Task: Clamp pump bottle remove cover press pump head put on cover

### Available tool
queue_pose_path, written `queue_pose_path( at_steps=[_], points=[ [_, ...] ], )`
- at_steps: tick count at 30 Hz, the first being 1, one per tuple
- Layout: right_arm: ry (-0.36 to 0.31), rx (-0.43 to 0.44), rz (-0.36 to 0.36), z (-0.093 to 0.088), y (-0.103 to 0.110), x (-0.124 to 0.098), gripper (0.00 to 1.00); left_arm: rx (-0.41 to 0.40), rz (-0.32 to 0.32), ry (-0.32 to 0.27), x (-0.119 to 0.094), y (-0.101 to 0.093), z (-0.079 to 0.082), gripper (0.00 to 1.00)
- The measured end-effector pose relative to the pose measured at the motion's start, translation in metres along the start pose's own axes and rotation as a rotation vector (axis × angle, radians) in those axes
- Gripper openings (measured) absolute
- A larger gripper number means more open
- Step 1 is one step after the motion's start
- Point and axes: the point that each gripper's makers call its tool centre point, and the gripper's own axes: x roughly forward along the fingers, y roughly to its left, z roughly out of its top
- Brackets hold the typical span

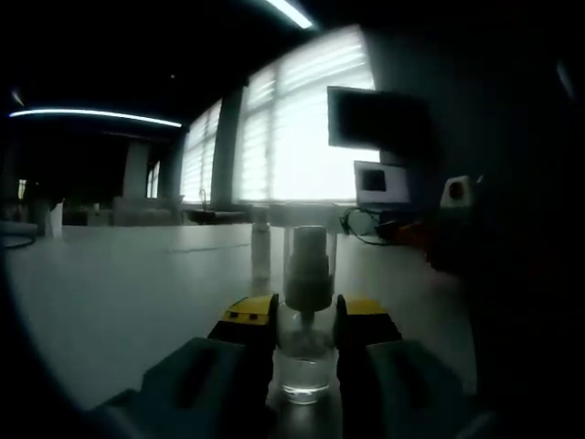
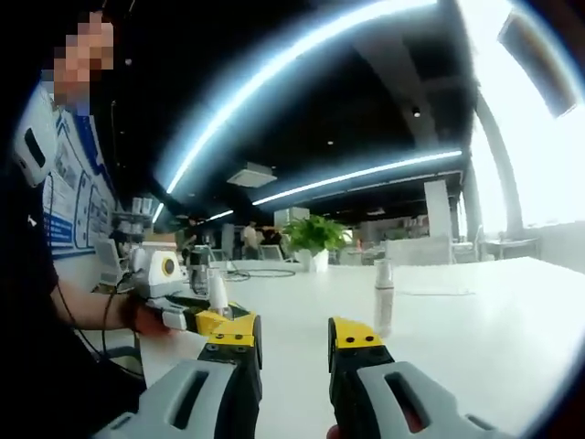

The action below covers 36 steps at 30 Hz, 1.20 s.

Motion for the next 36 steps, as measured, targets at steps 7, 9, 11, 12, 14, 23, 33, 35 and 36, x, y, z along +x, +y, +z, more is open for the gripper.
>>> queue_pose_path(
  at_steps=[7,9,11,12,14,23,33,35,36],
  points=[
    [-0.004,-0.028,0.063,0.018,0.027,0.006,0.24,0.001,0.001,0.003,0.0,0.001,-0.001,0.16],
    [-0.013,-0.031,0.072,0.023,0.032,0.009,0.24,0.002,0.001,0.003,0.0,0.001,-0.001,0.16],
    [-0.028,-0.023,0.076,0.027,0.035,0.012,0.24,0.003,0.002,0.004,-0.001,0.001,-0.001,0.16],
    [-0.03,-0.022,0.077,0.026,0.035,0.014,0.24,0.003,0.002,0.004,-0.001,0.0,-0.001,0.16],
    [-0.028,-0.01,0.07,0.023,0.035,0.017,0.24,0.004,0.0,0.005,-0.001,-0.002,-0.001,0.16],
    [-0.01,-0.006,0.121,0.021,0.057,0.033,0.23,0.007,0.0,0.01,0.0,-0.002,-0.002,0.16],
    [0.034,-0.033,0.149,0.014,0.069,0.048,0.23,0.003,0.003,0.012,-0.001,-0.002,-0.002,0.16],
    [0.036,-0.031,0.156,0.015,0.072,0.052,0.22,0.002,0.002,0.012,-0.001,-0.002,-0.002,0.16],
    [0.041,-0.032,0.161,0.014,0.073,0.055,0.22,0.001,0.003,0.012,-0.001,-0.002,-0.002,0.16]
  ],
)
